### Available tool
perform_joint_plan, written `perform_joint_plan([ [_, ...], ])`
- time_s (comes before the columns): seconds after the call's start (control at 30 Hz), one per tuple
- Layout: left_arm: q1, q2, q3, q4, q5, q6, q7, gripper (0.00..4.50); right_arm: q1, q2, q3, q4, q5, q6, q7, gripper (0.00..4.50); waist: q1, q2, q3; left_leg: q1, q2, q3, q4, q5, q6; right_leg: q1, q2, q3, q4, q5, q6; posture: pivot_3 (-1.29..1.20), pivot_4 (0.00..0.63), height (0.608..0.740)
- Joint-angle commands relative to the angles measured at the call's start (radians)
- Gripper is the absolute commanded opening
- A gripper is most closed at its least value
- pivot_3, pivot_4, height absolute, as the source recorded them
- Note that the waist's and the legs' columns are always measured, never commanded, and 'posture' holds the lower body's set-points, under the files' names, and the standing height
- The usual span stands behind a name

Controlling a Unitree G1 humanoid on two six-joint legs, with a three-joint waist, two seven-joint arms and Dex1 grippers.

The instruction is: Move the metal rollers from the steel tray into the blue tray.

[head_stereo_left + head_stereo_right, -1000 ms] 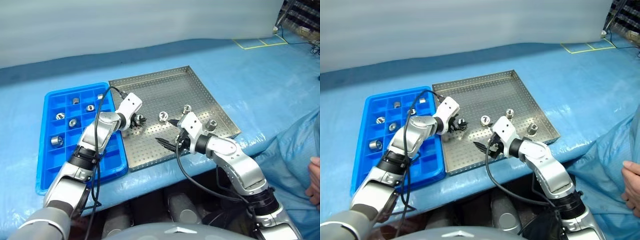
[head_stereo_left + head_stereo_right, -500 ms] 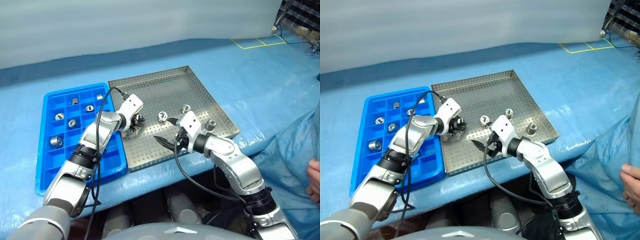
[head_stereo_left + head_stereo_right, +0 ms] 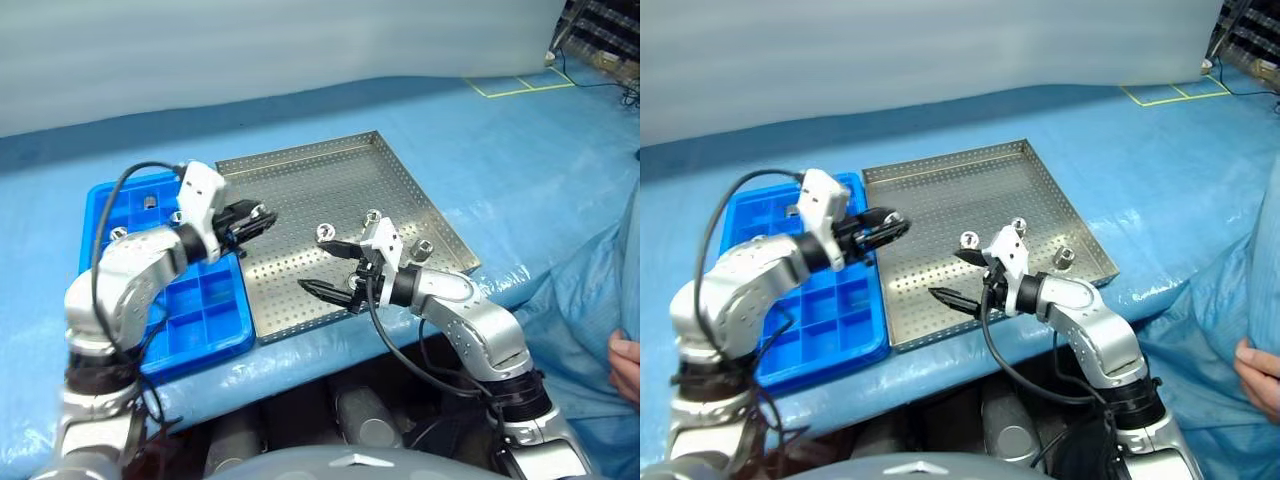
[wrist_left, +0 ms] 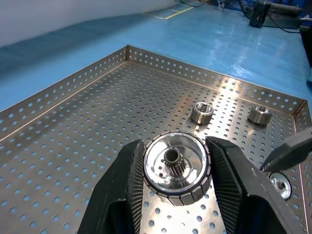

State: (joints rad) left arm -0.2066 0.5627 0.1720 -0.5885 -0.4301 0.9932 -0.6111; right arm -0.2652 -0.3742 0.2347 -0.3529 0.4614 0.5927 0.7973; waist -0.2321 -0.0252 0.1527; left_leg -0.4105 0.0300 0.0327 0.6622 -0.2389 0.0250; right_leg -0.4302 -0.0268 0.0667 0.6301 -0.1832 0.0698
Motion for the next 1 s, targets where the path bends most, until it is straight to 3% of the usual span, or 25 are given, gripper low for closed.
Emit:
perform_joint_plan([
  [0.03, 0.134, 0.099, 0.089, -0.157, 0.036, -0.019, 0.015, 1.69, -0.027, -0.01, 0.095, -0.02, -0.048, -0.009, 0.023, 4.5, 0.013, 0.0, 0.0, 0.0, 0.0, -0.001, 0.0, 0.0, 0.0, 0.0, 0.0, -0.001, 0.0, -0.001, -0.002, -0.11, 0.15, 0.74],
  [0.17, 0.295, 0.134, 0.19, -0.249, 0.058, -0.013, 0.055, 1.69, -0.039, 0.003, 0.122, 0.01, -0.068, -0.016, 0.012, 4.5, 0.058, 0.0, 0.0, 0.0, 0.0, -0.001, 0.001, 0.0, -0.001, 0.0, -0.001, -0.002, 0.001, -0.003, -0.005, -0.06, 0.15, 0.74],
  [0.37, 0.457, 0.049, 0.292, -0.301, 0.067, -0.011, 0.13, 1.69, -0.042, 0.011, 0.112, 0.02, -0.056, -0.012, 0.024, 4.5, 0.128, -0.001, 0.0, 0.0, 0.002, 0.001, 0.001, 0.0, -0.001, 0.0, -0.005, -0.002, -0.001, -0.003, -0.005, -0.02, 0.15, 0.74],
  [0.5, 0.539, 0.009, 0.298, -0.319, 0.068, -0.021, 0.156, 1.69, -0.044, 0.01, 0.108, 0.023, -0.056, -0.008, 0.022, 4.5, 0.161, -0.001, 0.0, 0.0, 0.002, 0.001, 0.001, 0.0, -0.001, 0.0, -0.005, -0.003, -0.001, -0.003, -0.006, 0.0, 0.15, 0.74],
  [0.73, 0.605, -0.05, 0.305, -0.289, 0.072, -0.042, 0.196, 1.69, -0.041, 0.018, 0.096, 0.034, -0.05, 0.006, 0.007, 4.5, 0.173, -0.001, 0.0, 0.0, 0.004, 0.002, 0.001, 0.0, -0.001, 0.0, -0.005, -0.004, -0.001, -0.003, -0.006, 0.0, 0.15, 0.74],
  [1.0, 0.607, -0.05, 0.304, -0.256, 0.079, -0.058, 0.212, 1.69, -0.041, 0.016, 0.083, 0.044, -0.063, 0.009, -0.02, 4.5, 0.171, -0.001, 0.0, 0.0, 0.005, 0.003, 0.001, 0.0, -0.001, -0.001, -0.005, -0.004, -0.001, -0.003, -0.006, -0.02, 0.15, 0.74],
])
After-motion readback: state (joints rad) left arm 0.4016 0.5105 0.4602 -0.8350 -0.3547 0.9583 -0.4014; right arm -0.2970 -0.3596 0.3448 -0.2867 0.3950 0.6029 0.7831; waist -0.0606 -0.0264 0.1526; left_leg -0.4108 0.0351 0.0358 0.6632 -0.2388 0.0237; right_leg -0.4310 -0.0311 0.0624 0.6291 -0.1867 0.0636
